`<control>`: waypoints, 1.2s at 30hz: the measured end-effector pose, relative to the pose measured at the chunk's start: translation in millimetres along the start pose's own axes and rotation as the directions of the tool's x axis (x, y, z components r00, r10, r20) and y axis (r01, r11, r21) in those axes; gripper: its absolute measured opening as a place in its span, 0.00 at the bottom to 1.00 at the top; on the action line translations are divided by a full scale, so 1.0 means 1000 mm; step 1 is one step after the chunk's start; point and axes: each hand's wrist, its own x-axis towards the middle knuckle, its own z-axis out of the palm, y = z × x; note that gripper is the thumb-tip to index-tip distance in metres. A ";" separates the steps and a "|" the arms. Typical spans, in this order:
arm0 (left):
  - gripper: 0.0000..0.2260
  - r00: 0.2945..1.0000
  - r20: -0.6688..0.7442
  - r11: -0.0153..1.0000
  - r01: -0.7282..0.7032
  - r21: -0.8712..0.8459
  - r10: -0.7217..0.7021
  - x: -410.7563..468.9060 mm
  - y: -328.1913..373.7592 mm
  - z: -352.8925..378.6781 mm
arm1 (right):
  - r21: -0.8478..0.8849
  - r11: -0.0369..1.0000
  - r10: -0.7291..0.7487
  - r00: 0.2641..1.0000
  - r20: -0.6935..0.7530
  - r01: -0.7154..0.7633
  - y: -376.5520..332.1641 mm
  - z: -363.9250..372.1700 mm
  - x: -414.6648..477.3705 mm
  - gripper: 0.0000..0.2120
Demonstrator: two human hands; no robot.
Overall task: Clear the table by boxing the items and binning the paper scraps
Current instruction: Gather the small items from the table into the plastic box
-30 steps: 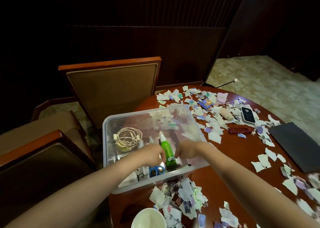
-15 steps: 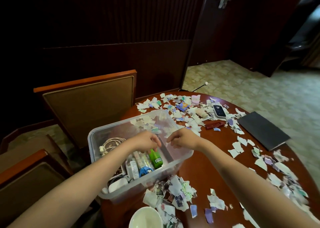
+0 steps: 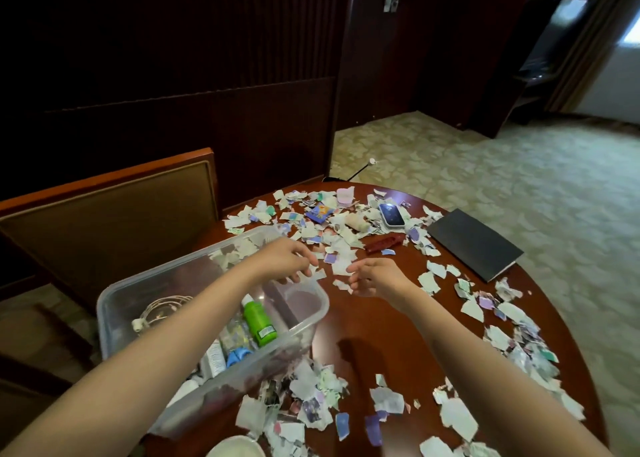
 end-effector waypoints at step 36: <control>0.25 0.993 -0.106 0.637 0.047 0.770 0.055 0.298 0.040 0.092 | -0.931 0.213 -0.330 0.918 0.218 0.298 0.035 -0.141 0.224 0.18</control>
